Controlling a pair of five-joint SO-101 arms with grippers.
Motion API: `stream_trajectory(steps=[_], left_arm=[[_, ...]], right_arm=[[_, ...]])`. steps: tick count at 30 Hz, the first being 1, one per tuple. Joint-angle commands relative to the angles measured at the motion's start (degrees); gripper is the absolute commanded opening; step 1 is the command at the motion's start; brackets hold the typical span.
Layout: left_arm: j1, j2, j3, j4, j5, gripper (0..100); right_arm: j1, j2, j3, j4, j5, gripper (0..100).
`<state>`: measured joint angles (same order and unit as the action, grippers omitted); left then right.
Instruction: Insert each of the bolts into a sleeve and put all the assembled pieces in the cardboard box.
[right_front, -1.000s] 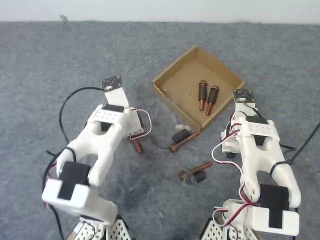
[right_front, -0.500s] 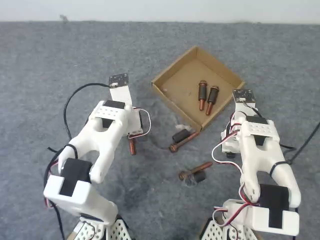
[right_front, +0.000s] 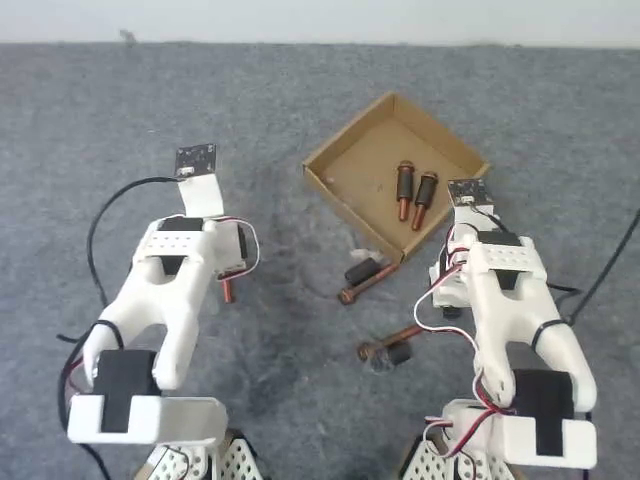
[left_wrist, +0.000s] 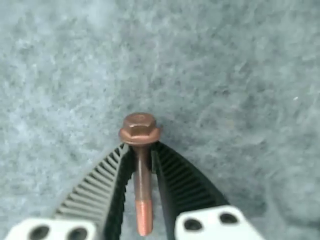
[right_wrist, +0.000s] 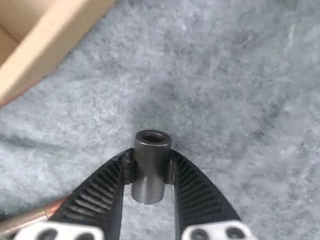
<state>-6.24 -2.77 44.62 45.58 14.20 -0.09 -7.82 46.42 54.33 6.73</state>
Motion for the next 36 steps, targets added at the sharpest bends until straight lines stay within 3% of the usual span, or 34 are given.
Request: stream_trajectory(steps=[1, 9, 20, 23, 29, 36], left_arm=[[-0.62, -0.35, -2.24, 0.7, -0.79, 1], [-0.62, -0.09, -2.33, 0.44, -0.97, 1], [-0.62, 0.0, -2.42, 0.44, -0.97, 1], [-0.62, 0.0, -2.42, 0.44, -0.97, 1], [-0.62, 0.09, -2.42, 0.44, -1.05, 1], [-0.62, 0.09, -2.42, 0.44, -1.05, 1]], right_arm=[[-0.84, -1.19, -4.48, -1.45, -0.7, 0.7], [-0.84, -7.25, -12.92, -2.86, -0.44, 0.7], [-3.65, -15.25, -10.81, -27.47, -0.44, 0.7], [-4.88, -15.34, -4.66, -38.99, -0.53, 0.7], [-8.4, -14.9, 10.2, -71.6, -0.53, 0.7], [-12.7, -14.11, 22.15, -96.84, -0.53, 0.6]])
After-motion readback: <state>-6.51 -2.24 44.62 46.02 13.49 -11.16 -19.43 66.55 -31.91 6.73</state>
